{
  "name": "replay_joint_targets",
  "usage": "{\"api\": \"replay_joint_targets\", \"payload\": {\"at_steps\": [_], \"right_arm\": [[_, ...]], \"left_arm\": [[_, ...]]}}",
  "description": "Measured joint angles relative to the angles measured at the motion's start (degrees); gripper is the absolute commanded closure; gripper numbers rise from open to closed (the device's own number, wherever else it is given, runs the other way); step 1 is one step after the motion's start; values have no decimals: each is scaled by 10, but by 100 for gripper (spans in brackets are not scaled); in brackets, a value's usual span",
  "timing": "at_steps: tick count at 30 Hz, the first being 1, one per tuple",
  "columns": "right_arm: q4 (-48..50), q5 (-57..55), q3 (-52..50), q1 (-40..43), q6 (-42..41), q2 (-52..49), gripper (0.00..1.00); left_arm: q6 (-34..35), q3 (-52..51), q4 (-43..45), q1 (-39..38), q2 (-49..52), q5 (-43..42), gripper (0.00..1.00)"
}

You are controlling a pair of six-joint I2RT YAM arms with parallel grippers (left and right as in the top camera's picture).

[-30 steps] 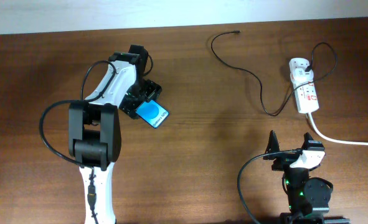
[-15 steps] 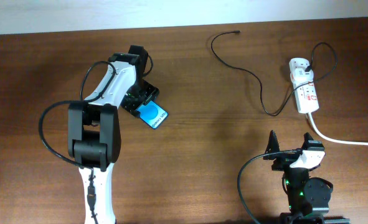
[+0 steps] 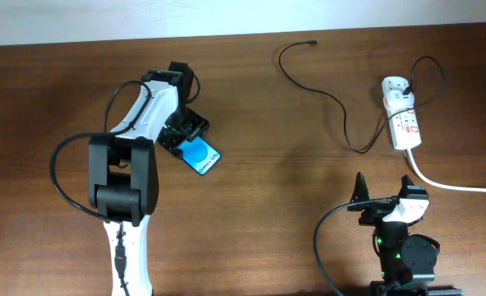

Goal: Plug charger to phone and switch on socket
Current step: 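Grasp the phone with left gripper and lift it upright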

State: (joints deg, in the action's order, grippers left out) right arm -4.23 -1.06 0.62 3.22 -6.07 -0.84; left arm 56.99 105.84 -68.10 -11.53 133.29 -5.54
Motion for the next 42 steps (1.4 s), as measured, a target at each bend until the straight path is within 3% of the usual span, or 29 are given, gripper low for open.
{"api": "replay_joint_targets", "payload": {"at_steps": [13,29,38,42], "right_arm": [[0,0,0,0,0,0,2],[0,0,0,0,0,0,2],[1,19,0,0,-2,0,2],[10,108,0,0,-111,0,2]], "left_arm": [[-68,23,-59,0,13,-50,35],[-226,45,-78,0,13,-297,36],[-266,45,-104,0,13,-384,36],[-269,45,-104,0,13,-411,36]]}}
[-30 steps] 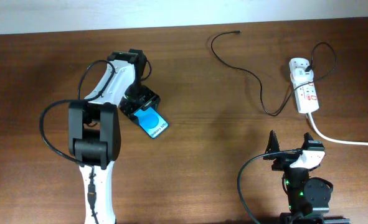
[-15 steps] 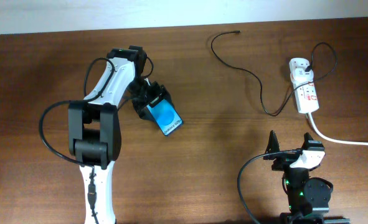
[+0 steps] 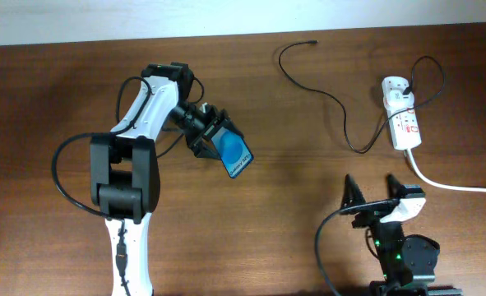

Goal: Plug charger to phone and switch on socket
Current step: 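Grasp the phone with left gripper and lift it upright, then reach right gripper to the phone and grasp its edge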

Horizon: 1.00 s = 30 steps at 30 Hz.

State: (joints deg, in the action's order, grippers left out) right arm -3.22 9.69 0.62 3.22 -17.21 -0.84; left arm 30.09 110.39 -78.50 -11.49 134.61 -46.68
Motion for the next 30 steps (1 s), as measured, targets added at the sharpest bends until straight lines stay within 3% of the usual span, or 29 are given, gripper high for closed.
{"api": "replay_joint_targets", "payload": {"at_steps": [5,10,16,22,27,30], "right_arm": [[8,170,0,0,-252,0,2],[9,229,0,0,-344,0,2],[-26,254,14,0,-357,0,2],[-361,174,203,0,-291,-4,2],[-493,111,336,0,-269,-42,2],[-555,108,391,0,-270,-115,2]], "left_arm": [[-5,0,-4,0,0,-32,36],[-14,0,-10,0,0,-52,36],[-23,0,-11,0,0,-57,36],[-37,0,-25,0,0,-75,38],[-48,0,-39,0,0,-94,38],[-50,1,-44,-3,0,-96,37]]}}
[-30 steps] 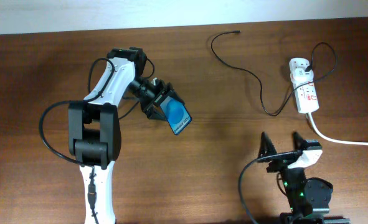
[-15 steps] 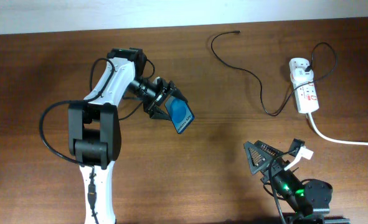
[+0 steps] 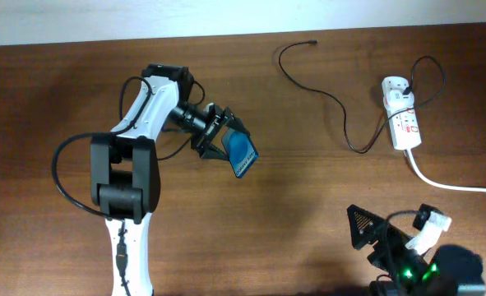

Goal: Plug charger to phone and switch on socket
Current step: 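Reach right gripper to the phone and grasp its edge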

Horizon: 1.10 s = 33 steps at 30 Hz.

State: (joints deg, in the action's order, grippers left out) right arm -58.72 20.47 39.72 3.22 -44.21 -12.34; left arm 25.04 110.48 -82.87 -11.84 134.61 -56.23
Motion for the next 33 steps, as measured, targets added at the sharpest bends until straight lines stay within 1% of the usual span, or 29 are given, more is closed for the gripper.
{"api": "replay_joint_targets", "payload": {"at_steps": [3,7,11,13,16,19,21,23,24,26,28,31,33], "right_arm": [[-21,21,39,0,0,-67,2],[22,71,51,0,-2,-140,1],[112,83,51,0,3,-209,0],[153,84,51,-12,8,-260,0],[204,71,51,-70,10,-327,0],[261,32,51,-169,9,-395,2],[305,-12,51,-241,9,-438,2],[347,-64,51,-295,9,-474,2],[381,-104,51,-331,3,-506,2],[413,-137,50,-357,-4,-539,1],[469,-158,51,-376,-8,-581,0],[524,-173,51,-392,-9,-639,7],[541,-178,51,-396,-9,-660,11]], "left_arm": [[0,0,-3,-5,0,-3,37],[0,0,-5,-14,0,-9,37],[0,0,-5,-15,0,-20,37],[0,0,-4,-15,0,-22,36],[0,0,-1,-15,0,-23,36],[0,0,5,-15,0,-24,36],[0,0,10,-15,0,-25,36],[0,0,10,-15,0,-26,36],[0,0,10,-15,0,-26,35],[0,0,10,-15,0,-25,35],[0,0,10,-15,0,-25,35],[0,0,10,-15,0,-25,35],[0,0,10,-15,0,-25,35]]}}
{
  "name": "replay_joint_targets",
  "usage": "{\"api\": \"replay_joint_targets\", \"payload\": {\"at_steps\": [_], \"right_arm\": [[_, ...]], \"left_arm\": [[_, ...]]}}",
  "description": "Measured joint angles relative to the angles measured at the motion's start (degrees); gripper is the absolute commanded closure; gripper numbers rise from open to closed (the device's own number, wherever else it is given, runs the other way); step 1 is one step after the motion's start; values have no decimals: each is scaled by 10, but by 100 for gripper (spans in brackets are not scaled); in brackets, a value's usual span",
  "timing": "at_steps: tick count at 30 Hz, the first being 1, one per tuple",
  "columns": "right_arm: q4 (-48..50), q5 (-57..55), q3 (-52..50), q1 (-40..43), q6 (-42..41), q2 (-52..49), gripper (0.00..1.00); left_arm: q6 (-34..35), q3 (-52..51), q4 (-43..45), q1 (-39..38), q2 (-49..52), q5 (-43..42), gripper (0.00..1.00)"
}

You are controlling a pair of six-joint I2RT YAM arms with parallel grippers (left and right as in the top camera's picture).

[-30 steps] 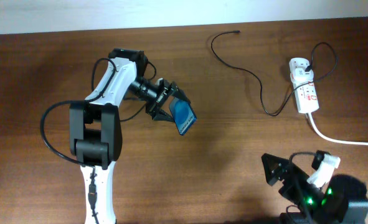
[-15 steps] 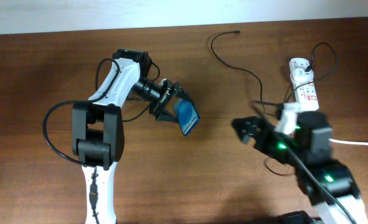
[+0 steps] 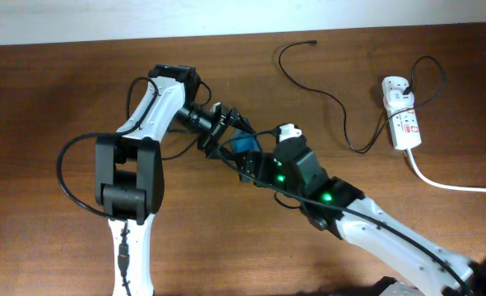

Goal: Plug charger to phone and switch on socket
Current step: 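Reach right gripper to the phone and grasp its edge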

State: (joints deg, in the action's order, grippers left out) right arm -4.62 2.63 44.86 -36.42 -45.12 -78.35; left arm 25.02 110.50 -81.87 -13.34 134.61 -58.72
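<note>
The blue phone (image 3: 243, 145) is held off the table at mid-left, with my left gripper (image 3: 224, 136) shut on it. My right arm reaches in from the bottom right. Its gripper (image 3: 248, 163) sits right at the phone's lower edge and covers part of it; whether its jaws are open or touching the phone cannot be told. The black charger cable (image 3: 342, 111) lies loose on the table, its free plug end (image 3: 312, 41) at the far back. Its other end runs to the white socket strip (image 3: 401, 113) at the right.
The socket strip's white mains cord (image 3: 456, 186) runs off the right edge. The right arm's forearm (image 3: 366, 222) crosses the table diagonally from the bottom right. The left arm's base link (image 3: 127, 181) stands at the left.
My right arm was folded at the bottom right edge; now it stretches across the table with its gripper at the phone. The left gripper still holds the phone, shifted slightly right.
My left gripper was on the phone lying flat at mid-left, the right arm parked at the bottom right. Then the phone was lifted and tilted, moved a little right. The right arm shifted at its base, and now reaches the held phone.
</note>
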Motion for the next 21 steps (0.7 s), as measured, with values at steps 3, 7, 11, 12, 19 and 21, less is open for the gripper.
{"api": "replay_joint_targets", "payload": {"at_steps": [3,7,11,12,19,21], "right_arm": [[31,-10,0,-7,-3,-38,19],[51,-31,0,-7,-33,-54,27],[90,-45,0,-7,-53,-58,37],[94,-47,0,-7,-59,-59,37],[96,-54,0,-19,-76,-64,45],[98,-54,0,-22,-76,-71,48]], "left_arm": [[0,0,0,0,0,0,35],[0,0,0,0,0,0,35],[0,0,0,0,0,0,34],[0,0,0,0,0,0,34],[0,0,2,0,0,0,34],[0,0,3,0,0,0,34]]}}
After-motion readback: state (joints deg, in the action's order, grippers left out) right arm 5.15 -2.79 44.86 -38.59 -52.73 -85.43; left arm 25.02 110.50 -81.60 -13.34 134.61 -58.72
